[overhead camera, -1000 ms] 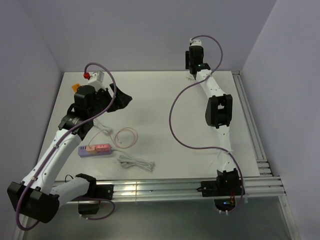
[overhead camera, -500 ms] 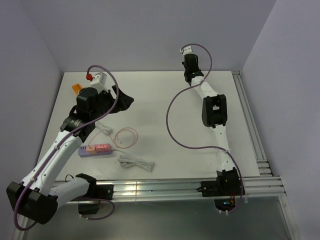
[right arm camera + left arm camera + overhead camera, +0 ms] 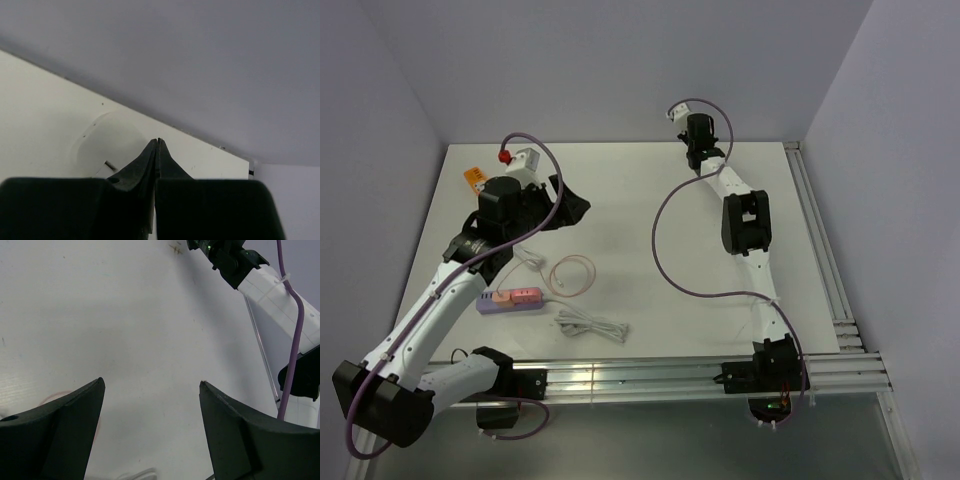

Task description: Insert the plug

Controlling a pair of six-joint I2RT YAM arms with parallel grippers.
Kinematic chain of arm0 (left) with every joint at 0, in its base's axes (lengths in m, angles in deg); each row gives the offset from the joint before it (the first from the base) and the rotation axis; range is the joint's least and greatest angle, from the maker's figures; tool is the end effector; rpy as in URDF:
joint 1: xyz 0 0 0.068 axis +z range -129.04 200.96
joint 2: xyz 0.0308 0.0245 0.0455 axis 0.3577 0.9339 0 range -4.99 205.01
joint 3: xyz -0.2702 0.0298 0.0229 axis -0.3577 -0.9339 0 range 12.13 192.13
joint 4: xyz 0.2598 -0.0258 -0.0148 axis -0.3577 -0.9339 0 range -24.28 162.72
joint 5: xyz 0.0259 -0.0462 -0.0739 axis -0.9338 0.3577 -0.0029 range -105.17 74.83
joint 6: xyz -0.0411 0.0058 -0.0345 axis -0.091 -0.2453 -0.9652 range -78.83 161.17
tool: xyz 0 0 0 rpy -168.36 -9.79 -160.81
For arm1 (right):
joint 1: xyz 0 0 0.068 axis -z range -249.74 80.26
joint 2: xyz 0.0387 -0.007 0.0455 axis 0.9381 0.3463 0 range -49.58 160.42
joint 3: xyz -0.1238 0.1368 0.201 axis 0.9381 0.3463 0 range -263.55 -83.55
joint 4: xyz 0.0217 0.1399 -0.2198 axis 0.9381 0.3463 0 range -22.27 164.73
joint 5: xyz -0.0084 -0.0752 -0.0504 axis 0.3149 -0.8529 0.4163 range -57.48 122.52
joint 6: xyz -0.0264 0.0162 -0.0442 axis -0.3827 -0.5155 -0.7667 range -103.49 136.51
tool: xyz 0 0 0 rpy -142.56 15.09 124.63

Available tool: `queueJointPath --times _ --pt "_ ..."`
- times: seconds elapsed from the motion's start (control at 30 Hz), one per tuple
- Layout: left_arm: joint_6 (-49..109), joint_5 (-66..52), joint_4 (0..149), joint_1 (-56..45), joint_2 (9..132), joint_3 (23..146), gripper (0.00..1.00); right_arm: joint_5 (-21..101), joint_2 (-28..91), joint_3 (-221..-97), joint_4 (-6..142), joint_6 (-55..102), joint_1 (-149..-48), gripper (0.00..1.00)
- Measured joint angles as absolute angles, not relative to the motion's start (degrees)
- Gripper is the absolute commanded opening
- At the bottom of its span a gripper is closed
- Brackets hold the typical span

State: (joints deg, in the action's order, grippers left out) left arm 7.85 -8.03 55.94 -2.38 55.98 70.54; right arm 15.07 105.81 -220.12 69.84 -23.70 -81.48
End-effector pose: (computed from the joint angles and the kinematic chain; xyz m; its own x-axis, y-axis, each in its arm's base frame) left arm 0.2209 -0.1001 0.3570 -0.5291 -0.3654 -0.7659 0.2514 0.7946 -0.5527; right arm 0.6015 0.1141 0.1626 -0.3187 -0.6953 -0.6442 -0.1645 0.7099 -0.6848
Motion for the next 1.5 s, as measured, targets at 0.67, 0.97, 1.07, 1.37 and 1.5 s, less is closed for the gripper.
queueJointPath --times 0.67,0.97,1.07,1.37,1.5 --pt "10.50 -11.48 52.53 -6.09 57.21 70.65 0.81 19.15 106.21 -218.11 75.96 -29.47 -82.01 0.00" --pt "10.50 -11.53 51.68 -6.16 54.98 70.65 0.81 22.39 102.01 -214.20 82.06 -26.23 -82.38 0.00" --pt "10.50 -11.53 51.46 -6.16 54.28 70.65 0.81 23.57 99.91 -211.09 82.19 -25.03 -82.40 0.00" --pt "10.34 -11.35 51.20 -6.16 53.58 70.65 0.81 26.04 93.00 -201.10 82.80 -20.84 -82.82 0.00" --pt "10.30 -11.31 50.70 -6.16 52.86 70.65 0.81 27.70 91.41 -200.32 86.01 -18.28 -83.67 0.00"
